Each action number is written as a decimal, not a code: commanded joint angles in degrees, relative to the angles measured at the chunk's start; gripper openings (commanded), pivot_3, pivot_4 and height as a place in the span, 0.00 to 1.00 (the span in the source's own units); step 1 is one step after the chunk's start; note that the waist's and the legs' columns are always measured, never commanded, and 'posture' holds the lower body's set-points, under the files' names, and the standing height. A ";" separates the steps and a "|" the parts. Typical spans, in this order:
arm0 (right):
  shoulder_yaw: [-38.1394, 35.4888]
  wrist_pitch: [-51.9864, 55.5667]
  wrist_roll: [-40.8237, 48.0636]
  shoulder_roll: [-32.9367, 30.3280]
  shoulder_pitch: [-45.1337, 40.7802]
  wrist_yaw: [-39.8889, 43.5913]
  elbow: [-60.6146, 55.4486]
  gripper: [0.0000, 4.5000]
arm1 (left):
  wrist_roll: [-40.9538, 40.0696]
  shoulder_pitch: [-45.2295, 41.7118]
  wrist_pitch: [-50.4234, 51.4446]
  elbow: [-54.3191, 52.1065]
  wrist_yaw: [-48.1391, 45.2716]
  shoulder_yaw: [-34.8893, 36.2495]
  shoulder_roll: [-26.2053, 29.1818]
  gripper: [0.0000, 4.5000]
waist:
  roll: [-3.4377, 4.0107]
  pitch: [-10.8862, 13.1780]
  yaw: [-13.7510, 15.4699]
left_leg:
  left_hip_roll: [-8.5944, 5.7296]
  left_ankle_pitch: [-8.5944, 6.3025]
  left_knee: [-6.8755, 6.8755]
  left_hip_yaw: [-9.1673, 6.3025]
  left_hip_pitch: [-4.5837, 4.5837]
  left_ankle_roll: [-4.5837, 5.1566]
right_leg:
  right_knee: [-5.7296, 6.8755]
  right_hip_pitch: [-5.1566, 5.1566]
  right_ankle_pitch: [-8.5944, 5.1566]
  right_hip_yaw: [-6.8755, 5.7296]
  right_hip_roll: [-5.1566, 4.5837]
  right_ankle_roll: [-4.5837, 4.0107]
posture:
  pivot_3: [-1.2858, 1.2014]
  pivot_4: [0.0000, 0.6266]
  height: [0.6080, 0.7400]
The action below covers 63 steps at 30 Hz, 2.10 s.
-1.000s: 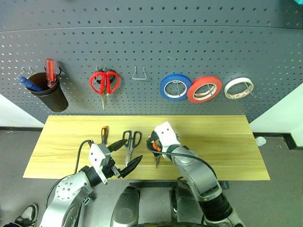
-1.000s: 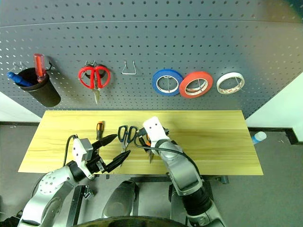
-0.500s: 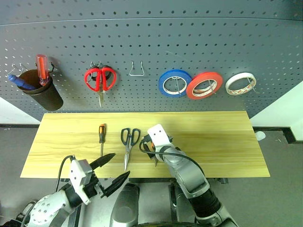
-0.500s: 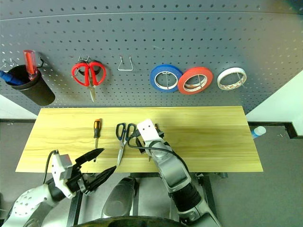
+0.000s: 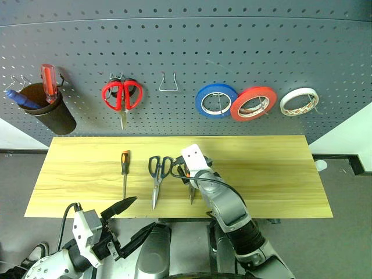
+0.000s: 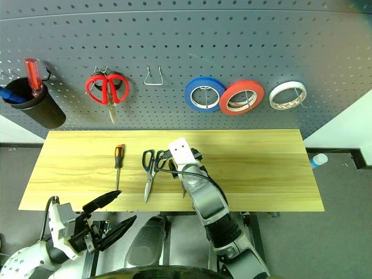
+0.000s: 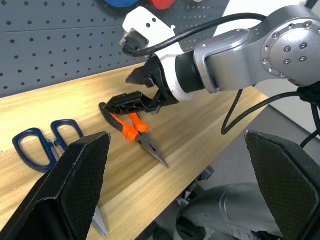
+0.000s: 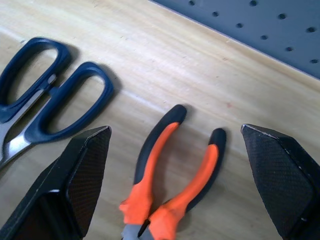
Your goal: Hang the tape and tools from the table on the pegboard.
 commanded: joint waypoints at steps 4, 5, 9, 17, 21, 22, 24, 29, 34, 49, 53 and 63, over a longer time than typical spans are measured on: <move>-3.90 8.59 1.37 10.29 0.53 -5.69 -5.86 0.98 | 1.06 0.31 0.18 -2.44 1.58 -1.02 0.07 1.00 | 0.03 0.03 0.03 | 0.00 0.00 0.00 0.00 -0.01 0.00 | 0.02 -0.03 0.00 0.00 0.00 0.00 | 0.67 0.42 0.55; -4.31 9.75 1.84 11.14 0.51 -6.28 -6.15 0.98 | 1.13 0.30 0.21 -2.49 1.73 -1.11 0.10 1.00 | 0.04 0.03 0.04 | 0.00 0.00 0.00 0.00 -0.01 0.00 | 0.02 -0.02 0.00 0.00 0.00 0.00 | 0.67 0.42 0.55; -5.97 13.12 4.74 13.98 0.76 -8.33 -5.51 0.98 | 1.18 0.23 0.47 -2.69 2.18 -1.35 0.38 1.00 | 0.08 0.08 -0.02 | 0.00 0.00 0.00 0.00 -0.01 0.01 | 0.01 -0.02 0.00 0.00 0.00 0.00 | 0.67 0.43 0.55; -4.84 16.10 9.64 14.37 -0.28 -9.11 -3.72 0.98 | 1.54 -0.29 1.38 -2.99 2.68 -1.61 0.51 1.00 | 0.11 0.29 -0.16 | 0.00 -0.02 -0.01 0.00 -0.04 0.03 | 0.03 -0.05 0.00 -0.01 0.00 0.00 | 0.67 0.43 0.55; -5.55 16.61 11.97 14.92 -0.11 -9.48 -2.53 0.98 | 1.58 -0.28 1.70 -3.43 3.09 -1.83 0.54 1.00 | 0.12 0.29 -0.21 | 0.00 -0.02 -0.01 0.00 -0.02 0.04 | 0.04 -0.05 0.00 -0.01 0.00 0.01 | 0.67 0.44 0.55; -5.88 16.72 12.46 15.04 -0.08 -9.70 -1.98 0.98 | 1.57 -0.21 1.84 -3.60 3.24 -1.84 0.59 1.00 | 0.13 0.31 -0.22 | 0.00 -0.02 -0.01 0.00 -0.02 0.04 | 0.04 -0.05 0.00 -0.01 0.00 0.00 | 0.67 0.44 0.55; -6.28 16.49 13.23 15.23 -0.17 -10.24 -0.55 0.98 | 1.57 -0.12 2.18 -3.91 3.47 -1.80 0.66 1.00 | 0.14 0.32 -0.22 | 0.00 -0.02 -0.01 0.00 -0.03 0.04 | 0.04 -0.05 0.00 -0.01 0.00 0.00 | 0.67 0.45 0.55; -5.61 15.73 14.50 15.00 -1.07 -11.33 0.99 0.98 | 1.63 -0.01 3.03 -4.79 3.96 -1.87 0.68 1.00 | 0.17 0.46 -0.22 | 0.00 -0.02 -0.01 0.00 -0.03 0.04 | 0.04 -0.05 0.00 -0.01 0.00 0.00 | 0.67 0.45 0.55; -6.12 14.36 15.29 15.17 -2.51 -12.32 3.47 0.98 | 1.81 -0.16 3.96 -5.55 4.47 -2.07 0.65 1.00 | 0.19 0.55 -0.25 | 0.00 -0.03 -0.01 0.00 -0.03 0.05 | 0.04 -0.06 0.00 -0.01 0.00 0.01 | 0.67 0.46 0.55; -5.51 13.24 17.02 15.16 -2.78 -14.37 5.35 0.98 | 1.88 2.02 4.89 -8.47 5.79 -2.19 0.79 1.00 | 0.18 1.78 -0.25 | 0.00 -0.03 -0.01 0.00 -0.06 0.06 | 0.04 -0.09 0.00 -0.01 0.00 0.01 | 0.68 0.50 0.55; -5.66 13.40 17.38 15.15 -2.39 -14.99 5.45 0.98 | 1.57 3.58 4.94 -9.63 5.95 -1.73 0.99 1.00 | 0.27 1.95 -0.30 | 0.00 -0.03 -0.01 0.00 -0.13 0.06 | 0.04 -0.16 0.00 -0.01 0.00 0.01 | 0.68 0.51 0.55; -6.00 12.49 18.04 14.86 -2.45 -15.97 6.97 0.98 | 1.27 6.51 4.64 -11.71 6.37 -1.36 1.19 1.00 | 0.20 2.66 -0.31 | 0.00 -0.03 0.02 -0.01 -0.54 0.06 | 0.10 -0.54 0.00 -0.01 0.00 0.02 | 0.68 0.54 0.55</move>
